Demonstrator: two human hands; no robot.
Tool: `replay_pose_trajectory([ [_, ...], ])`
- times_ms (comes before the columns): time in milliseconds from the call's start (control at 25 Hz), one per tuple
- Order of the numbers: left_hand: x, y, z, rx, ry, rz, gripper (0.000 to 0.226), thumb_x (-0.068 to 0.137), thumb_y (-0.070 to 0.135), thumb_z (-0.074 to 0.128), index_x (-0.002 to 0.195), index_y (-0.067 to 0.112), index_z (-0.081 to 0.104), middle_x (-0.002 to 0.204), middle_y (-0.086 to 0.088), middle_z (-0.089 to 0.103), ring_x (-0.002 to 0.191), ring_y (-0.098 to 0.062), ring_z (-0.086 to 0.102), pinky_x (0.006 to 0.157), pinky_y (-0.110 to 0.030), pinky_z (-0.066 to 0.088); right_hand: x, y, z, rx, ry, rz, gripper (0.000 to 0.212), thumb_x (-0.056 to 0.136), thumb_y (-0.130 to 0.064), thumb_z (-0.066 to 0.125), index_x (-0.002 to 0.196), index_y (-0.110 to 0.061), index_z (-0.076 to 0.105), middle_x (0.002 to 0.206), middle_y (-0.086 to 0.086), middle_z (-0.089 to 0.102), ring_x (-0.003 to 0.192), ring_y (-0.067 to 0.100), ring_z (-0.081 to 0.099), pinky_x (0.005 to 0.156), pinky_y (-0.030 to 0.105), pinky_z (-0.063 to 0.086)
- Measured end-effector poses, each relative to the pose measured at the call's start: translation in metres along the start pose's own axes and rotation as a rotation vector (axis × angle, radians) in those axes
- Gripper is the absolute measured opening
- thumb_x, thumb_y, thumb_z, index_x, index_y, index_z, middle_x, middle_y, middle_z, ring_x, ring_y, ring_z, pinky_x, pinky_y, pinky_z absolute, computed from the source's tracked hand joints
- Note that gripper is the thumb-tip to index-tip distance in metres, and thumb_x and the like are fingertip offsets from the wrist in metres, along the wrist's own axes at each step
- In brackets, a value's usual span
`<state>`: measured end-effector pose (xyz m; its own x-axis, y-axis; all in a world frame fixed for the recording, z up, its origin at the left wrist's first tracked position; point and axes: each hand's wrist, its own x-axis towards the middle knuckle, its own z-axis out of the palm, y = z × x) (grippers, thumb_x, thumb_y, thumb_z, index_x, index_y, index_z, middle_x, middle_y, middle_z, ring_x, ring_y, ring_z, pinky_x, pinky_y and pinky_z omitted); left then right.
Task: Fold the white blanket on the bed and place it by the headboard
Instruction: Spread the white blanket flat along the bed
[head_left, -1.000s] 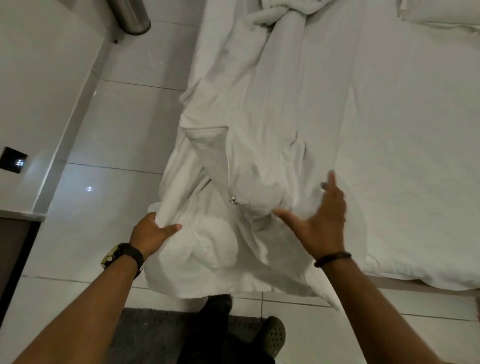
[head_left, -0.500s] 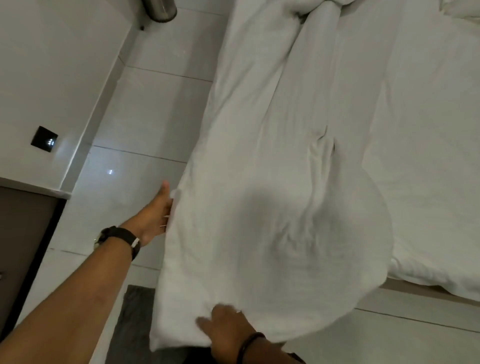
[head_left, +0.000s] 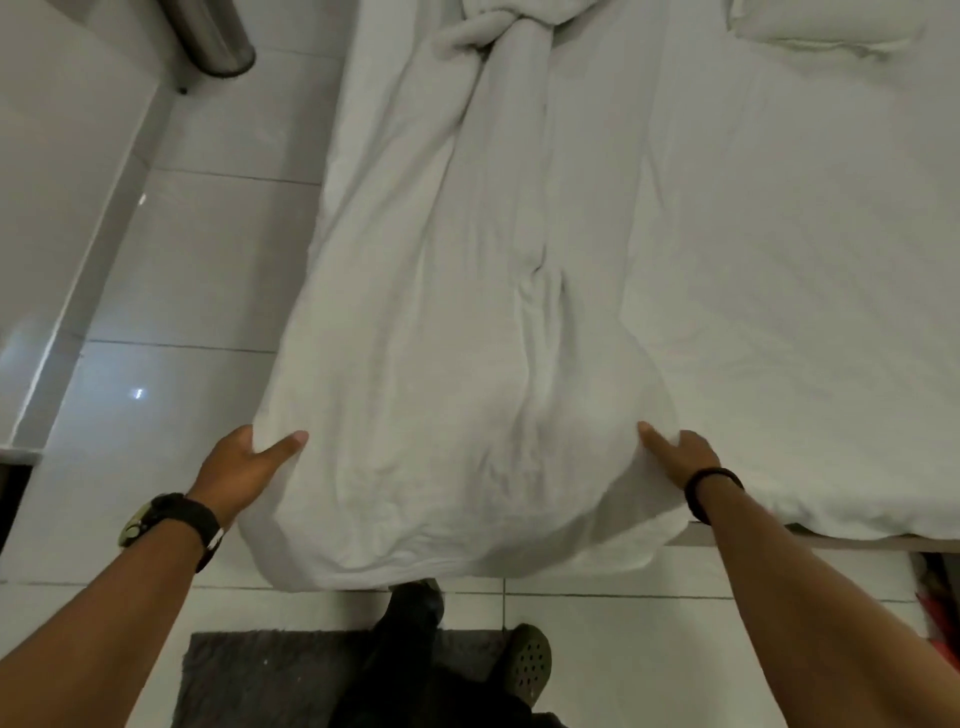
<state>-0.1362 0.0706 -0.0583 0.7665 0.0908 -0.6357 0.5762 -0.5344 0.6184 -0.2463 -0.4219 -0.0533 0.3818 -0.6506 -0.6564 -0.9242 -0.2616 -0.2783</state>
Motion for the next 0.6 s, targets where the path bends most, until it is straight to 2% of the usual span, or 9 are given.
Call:
replay_pose_trajectory([
  [40,0.000,0.003,0.004,0.049,0.018,0.011,0.039,0.083,0.045,0.067,0.111,0.017,0.064,0.100,-0.006,0.068,0.087,-0.027,0.063,0.074,-0.039,0.052,0.002,0.006,0.003,-0.025,-0.035,-0.086,0.060,0.087,-0.052,0.058,0.119,-0.001,0.057,0.119,0.024,0.061,0.104,0.038,0.057,0.085,0.042,0.048],
  [80,-0.001,0.005,0.006,0.078,0.049,0.027,0.039,0.085,0.042,0.067,0.112,0.015,0.063,0.102,-0.009,0.067,0.088,-0.029,0.062,0.076,-0.041,0.051,-0.003,0.013,0.004,-0.040,0.042,-0.174,0.051,0.088,-0.050,0.056,0.109,-0.003,0.058,0.109,0.023,0.064,0.094,0.038,0.058,0.076,0.039,0.046],
  [160,-0.004,0.005,0.002,0.087,0.104,0.051,0.039,0.087,0.037,0.065,0.115,0.009,0.062,0.108,-0.015,0.066,0.089,-0.031,0.060,0.078,-0.040,0.049,-0.022,0.047,-0.004,-0.023,0.318,-0.264,0.047,0.088,-0.059,0.047,0.098,-0.013,0.050,0.090,0.021,0.065,0.079,0.039,0.059,0.065,0.036,0.039],
  [240,-0.012,0.002,0.001,0.117,0.080,0.059,0.043,0.088,0.037,0.064,0.117,0.007,0.061,0.111,-0.018,0.066,0.090,-0.030,0.059,0.078,-0.038,0.047,-0.051,0.108,-0.012,-0.092,0.464,-0.236,0.045,0.086,-0.067,0.036,0.090,-0.022,0.038,0.078,0.018,0.063,0.068,0.039,0.058,0.060,0.036,0.038],
  [320,-0.022,0.000,0.013,0.157,0.012,0.056,0.044,0.088,0.037,0.064,0.120,0.007,0.060,0.114,-0.018,0.065,0.095,-0.032,0.060,0.083,-0.041,0.049,-0.063,0.142,-0.013,-0.093,0.362,-0.129,0.035,0.090,-0.059,0.040,0.089,-0.024,0.036,0.084,0.018,0.064,0.067,0.035,0.053,0.063,0.039,0.041],
  [400,-0.025,-0.007,0.028,0.212,0.008,0.048,0.048,0.088,0.034,0.066,0.124,0.004,0.056,0.118,-0.020,0.063,0.103,-0.036,0.059,0.090,-0.044,0.048,-0.044,0.132,-0.012,-0.024,0.176,-0.064,0.037,0.090,-0.049,0.053,0.101,-0.015,0.044,0.097,0.019,0.063,0.079,0.034,0.054,0.068,0.039,0.043],
  [520,-0.017,-0.015,0.030,0.354,0.115,0.073,0.051,0.084,0.031,0.071,0.116,-0.006,0.056,0.111,-0.029,0.063,0.094,-0.040,0.059,0.078,-0.044,0.049,-0.021,0.098,-0.016,0.029,0.067,-0.129,0.061,0.077,-0.071,0.054,0.089,-0.010,0.053,0.088,0.007,0.060,0.085,0.032,0.057,0.062,0.036,0.042],
  [560,-0.012,-0.016,0.028,0.378,0.135,0.073,0.051,0.082,0.030,0.072,0.113,-0.008,0.057,0.108,-0.030,0.064,0.087,-0.038,0.058,0.074,-0.043,0.048,-0.012,0.088,-0.019,0.105,0.085,-0.154,0.066,0.074,-0.077,0.048,0.090,-0.013,0.056,0.091,0.007,0.061,0.087,0.030,0.058,0.065,0.036,0.043],
  [600,-0.008,-0.016,0.025,0.391,0.143,0.062,0.051,0.082,0.030,0.073,0.112,-0.009,0.058,0.105,-0.031,0.064,0.082,-0.035,0.056,0.071,-0.042,0.048,-0.001,0.075,-0.022,0.212,0.090,-0.158,0.071,0.075,-0.078,0.047,0.103,-0.014,0.058,0.106,0.008,0.063,0.097,0.030,0.058,0.074,0.037,0.045],
])
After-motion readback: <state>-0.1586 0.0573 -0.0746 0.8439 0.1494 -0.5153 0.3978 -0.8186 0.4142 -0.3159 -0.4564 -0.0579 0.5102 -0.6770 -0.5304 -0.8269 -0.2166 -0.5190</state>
